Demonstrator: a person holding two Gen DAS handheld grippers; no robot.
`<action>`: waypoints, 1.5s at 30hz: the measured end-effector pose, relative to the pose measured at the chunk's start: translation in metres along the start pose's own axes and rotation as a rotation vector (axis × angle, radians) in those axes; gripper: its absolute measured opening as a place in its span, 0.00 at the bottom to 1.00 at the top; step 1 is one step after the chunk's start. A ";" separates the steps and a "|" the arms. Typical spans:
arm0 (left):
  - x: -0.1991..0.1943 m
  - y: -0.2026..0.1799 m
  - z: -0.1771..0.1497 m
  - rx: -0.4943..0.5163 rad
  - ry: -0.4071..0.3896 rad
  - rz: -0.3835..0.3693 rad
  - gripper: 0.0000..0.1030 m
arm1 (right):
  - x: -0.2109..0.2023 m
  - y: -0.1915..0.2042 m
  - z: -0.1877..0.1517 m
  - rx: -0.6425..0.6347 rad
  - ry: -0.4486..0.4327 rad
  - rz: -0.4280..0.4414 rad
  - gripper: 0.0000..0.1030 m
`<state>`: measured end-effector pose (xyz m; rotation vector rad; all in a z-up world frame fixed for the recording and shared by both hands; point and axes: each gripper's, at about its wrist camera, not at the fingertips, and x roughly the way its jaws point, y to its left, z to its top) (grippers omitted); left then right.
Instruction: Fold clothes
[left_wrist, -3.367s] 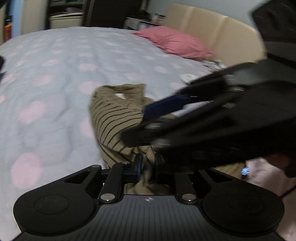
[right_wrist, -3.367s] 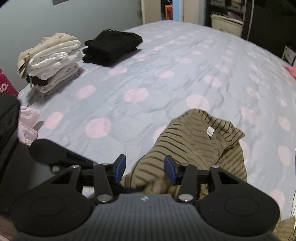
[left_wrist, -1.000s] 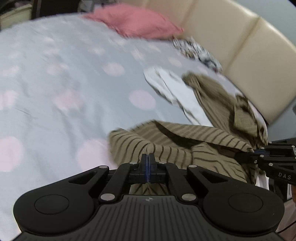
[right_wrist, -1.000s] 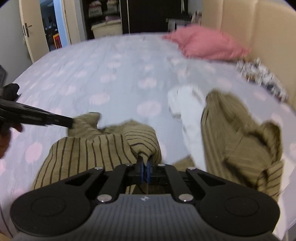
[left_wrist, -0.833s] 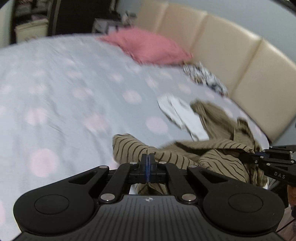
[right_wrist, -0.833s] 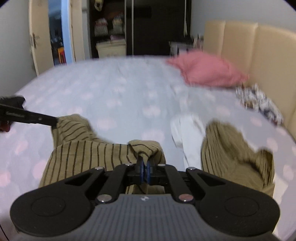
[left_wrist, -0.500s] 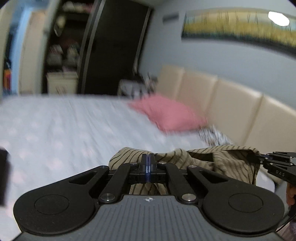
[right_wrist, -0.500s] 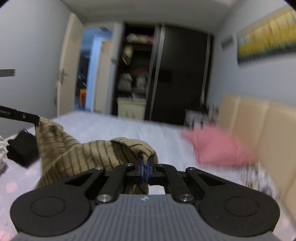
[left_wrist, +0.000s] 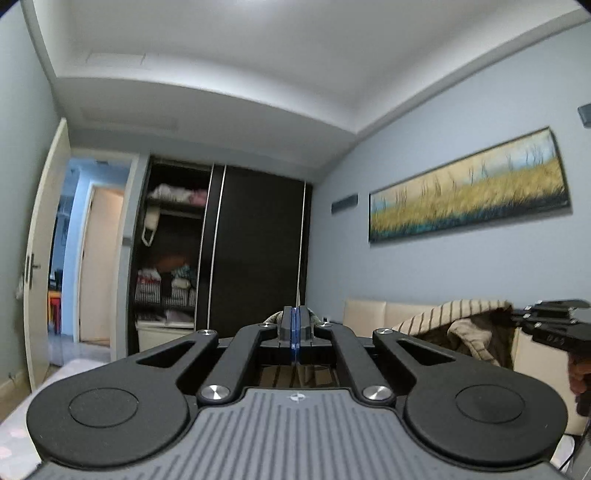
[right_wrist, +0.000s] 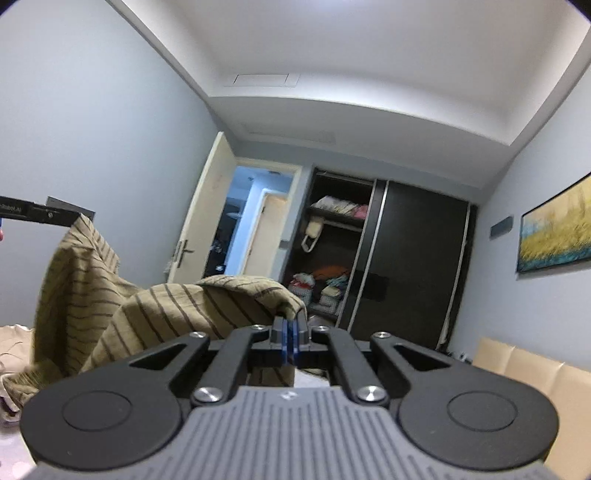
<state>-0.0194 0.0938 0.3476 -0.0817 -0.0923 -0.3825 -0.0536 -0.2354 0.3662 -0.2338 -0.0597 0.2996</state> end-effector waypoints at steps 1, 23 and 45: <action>-0.001 -0.002 0.000 0.004 0.008 0.005 0.00 | 0.006 -0.001 -0.010 0.020 0.031 0.018 0.04; 0.075 0.070 -0.317 -0.119 0.853 0.055 0.00 | 0.127 0.025 -0.335 0.199 0.790 0.112 0.17; 0.039 -0.001 -0.358 -0.041 0.967 0.035 0.41 | 0.094 0.137 -0.328 0.111 0.789 0.149 0.51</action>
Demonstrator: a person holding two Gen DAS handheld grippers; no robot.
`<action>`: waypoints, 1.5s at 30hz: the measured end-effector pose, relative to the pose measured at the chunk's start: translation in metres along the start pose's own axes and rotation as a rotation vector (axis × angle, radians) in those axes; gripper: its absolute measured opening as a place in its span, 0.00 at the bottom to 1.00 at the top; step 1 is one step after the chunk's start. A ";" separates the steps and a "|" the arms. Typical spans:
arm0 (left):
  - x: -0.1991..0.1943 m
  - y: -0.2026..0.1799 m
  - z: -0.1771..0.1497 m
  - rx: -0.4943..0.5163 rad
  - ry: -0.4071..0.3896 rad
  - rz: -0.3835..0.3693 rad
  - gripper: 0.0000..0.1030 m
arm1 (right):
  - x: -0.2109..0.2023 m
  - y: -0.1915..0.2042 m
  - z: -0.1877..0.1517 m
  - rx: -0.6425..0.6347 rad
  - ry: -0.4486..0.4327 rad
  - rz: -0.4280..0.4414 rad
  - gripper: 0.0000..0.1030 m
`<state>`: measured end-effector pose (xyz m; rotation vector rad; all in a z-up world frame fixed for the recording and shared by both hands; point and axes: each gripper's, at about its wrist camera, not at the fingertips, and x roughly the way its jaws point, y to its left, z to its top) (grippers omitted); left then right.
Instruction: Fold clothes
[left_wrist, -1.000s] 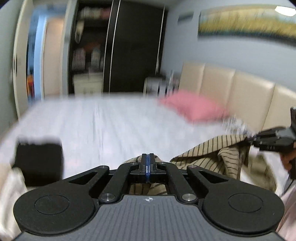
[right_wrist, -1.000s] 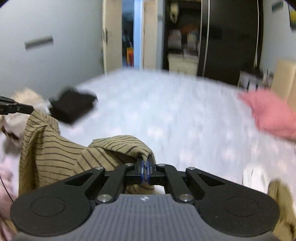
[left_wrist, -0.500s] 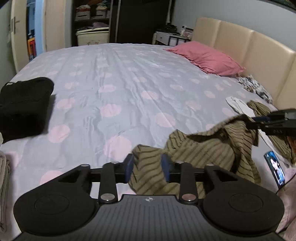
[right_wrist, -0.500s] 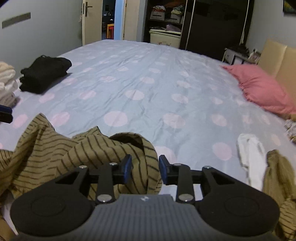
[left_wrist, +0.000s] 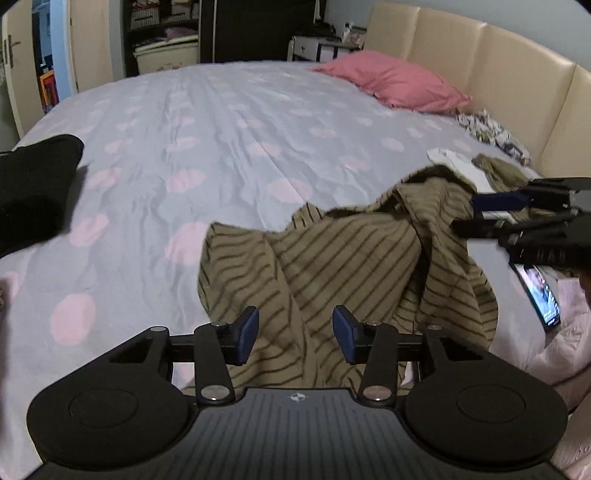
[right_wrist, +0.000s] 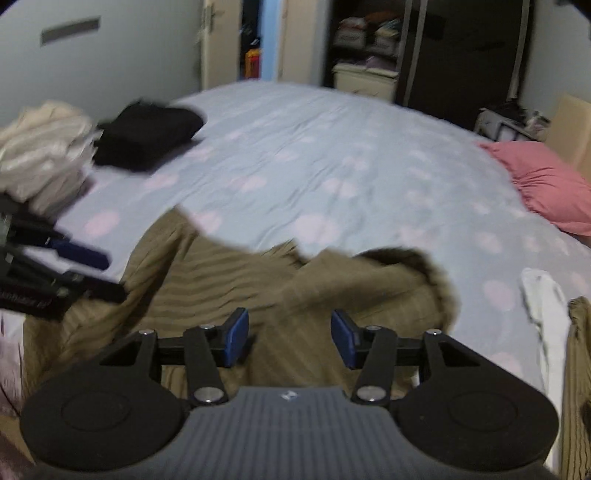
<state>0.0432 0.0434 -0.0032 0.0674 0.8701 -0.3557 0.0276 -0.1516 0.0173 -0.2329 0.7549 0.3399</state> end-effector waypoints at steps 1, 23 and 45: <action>0.003 -0.001 -0.001 0.002 0.009 0.002 0.38 | 0.003 0.004 -0.002 -0.012 0.013 -0.003 0.51; 0.004 0.016 -0.003 -0.047 0.019 0.057 0.00 | 0.024 -0.018 -0.047 0.031 0.174 -0.011 0.12; -0.010 0.032 -0.001 -0.097 -0.009 0.073 0.00 | -0.019 -0.006 -0.042 0.123 0.090 0.059 0.24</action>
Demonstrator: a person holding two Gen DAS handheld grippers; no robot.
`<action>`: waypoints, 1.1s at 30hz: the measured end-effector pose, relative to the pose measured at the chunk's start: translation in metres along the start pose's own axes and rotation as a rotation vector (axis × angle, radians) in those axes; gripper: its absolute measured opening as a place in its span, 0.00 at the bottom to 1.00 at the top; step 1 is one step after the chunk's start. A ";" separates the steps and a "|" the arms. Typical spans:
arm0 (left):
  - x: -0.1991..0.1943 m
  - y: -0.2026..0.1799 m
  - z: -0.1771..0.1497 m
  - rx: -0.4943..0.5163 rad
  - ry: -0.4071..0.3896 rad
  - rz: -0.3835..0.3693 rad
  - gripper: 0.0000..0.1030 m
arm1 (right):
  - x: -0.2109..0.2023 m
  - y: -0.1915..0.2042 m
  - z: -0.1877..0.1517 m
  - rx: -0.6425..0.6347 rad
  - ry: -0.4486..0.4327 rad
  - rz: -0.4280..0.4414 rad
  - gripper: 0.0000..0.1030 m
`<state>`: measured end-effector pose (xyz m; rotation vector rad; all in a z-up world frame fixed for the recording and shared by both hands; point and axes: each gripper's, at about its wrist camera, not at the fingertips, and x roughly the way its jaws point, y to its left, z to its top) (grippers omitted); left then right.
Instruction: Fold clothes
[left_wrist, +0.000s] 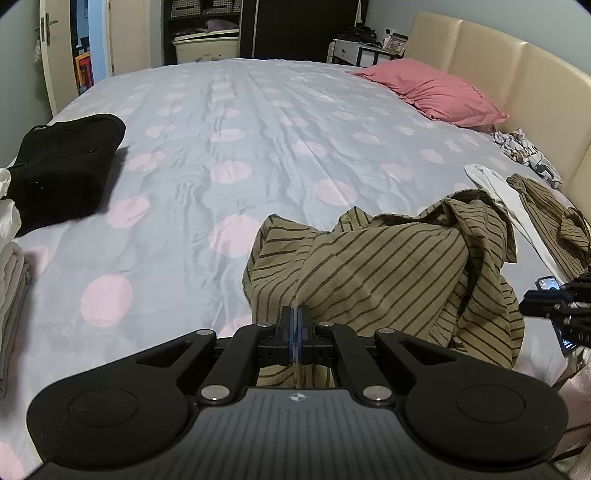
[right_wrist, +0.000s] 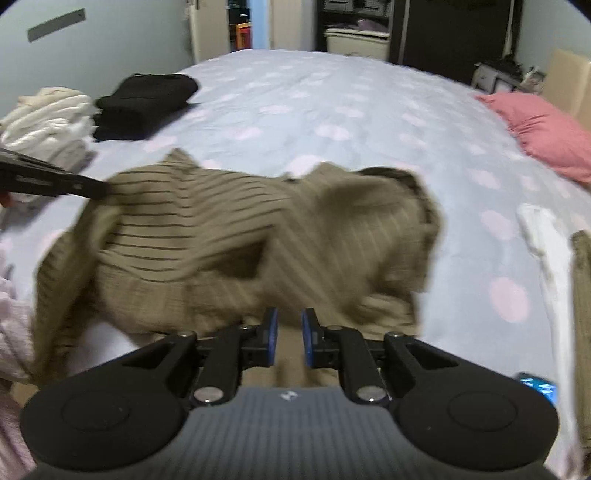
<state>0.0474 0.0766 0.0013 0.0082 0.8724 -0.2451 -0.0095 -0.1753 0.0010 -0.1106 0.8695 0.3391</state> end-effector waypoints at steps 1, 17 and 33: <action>0.000 0.000 -0.001 0.000 0.002 0.000 0.00 | 0.006 0.004 0.001 0.016 0.012 0.018 0.27; 0.004 -0.002 -0.004 0.022 0.018 -0.012 0.00 | 0.074 0.006 -0.010 0.142 0.199 0.062 0.02; -0.027 0.028 0.015 -0.040 -0.063 0.073 0.00 | -0.045 -0.098 0.003 0.092 0.119 -0.074 0.02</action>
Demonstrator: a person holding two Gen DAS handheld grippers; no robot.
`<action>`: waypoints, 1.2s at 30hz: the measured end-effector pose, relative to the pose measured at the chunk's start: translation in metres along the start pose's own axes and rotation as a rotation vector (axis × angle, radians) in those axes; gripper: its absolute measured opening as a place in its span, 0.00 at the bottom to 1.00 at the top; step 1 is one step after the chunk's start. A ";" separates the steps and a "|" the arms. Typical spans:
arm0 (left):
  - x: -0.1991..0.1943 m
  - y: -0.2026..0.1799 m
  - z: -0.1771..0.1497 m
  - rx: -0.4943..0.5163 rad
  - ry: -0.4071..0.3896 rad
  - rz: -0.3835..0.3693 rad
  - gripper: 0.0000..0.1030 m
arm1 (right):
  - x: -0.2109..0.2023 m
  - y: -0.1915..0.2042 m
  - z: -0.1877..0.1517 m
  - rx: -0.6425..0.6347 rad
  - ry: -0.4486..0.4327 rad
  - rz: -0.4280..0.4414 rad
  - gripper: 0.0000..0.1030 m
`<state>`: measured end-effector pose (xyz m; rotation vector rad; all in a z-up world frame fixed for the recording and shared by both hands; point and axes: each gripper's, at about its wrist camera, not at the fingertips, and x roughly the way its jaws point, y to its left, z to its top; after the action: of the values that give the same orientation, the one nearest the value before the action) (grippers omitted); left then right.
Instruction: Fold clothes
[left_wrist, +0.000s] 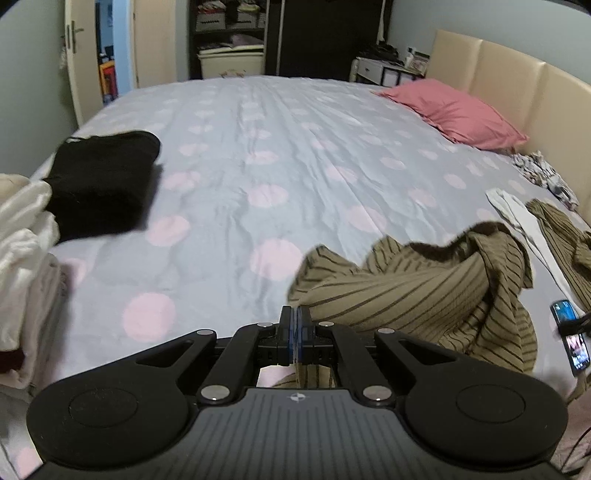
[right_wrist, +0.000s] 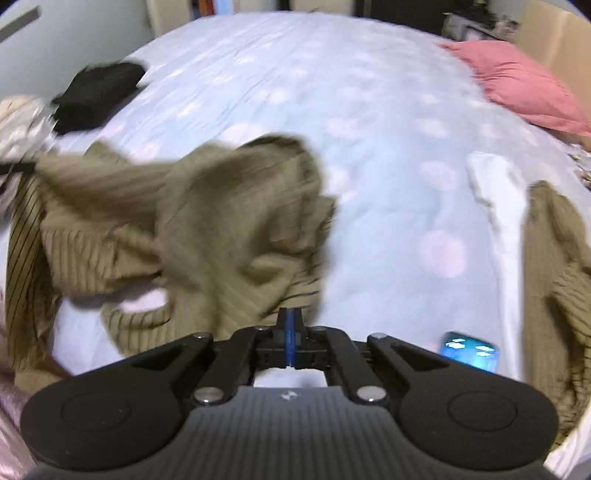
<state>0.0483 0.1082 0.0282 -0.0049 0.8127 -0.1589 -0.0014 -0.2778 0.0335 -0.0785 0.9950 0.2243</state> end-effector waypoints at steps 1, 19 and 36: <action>-0.001 0.002 0.002 -0.008 -0.002 0.001 0.00 | -0.002 0.002 0.000 0.003 -0.011 0.014 0.05; 0.006 -0.009 -0.001 0.007 0.028 -0.030 0.00 | 0.089 0.126 -0.007 0.169 0.053 0.164 0.43; 0.009 -0.009 -0.005 0.009 0.039 -0.037 0.00 | 0.093 0.124 -0.020 0.128 0.068 0.096 0.03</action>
<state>0.0495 0.0982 0.0194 -0.0084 0.8512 -0.1982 0.0033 -0.1466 -0.0507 0.0791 1.0802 0.2465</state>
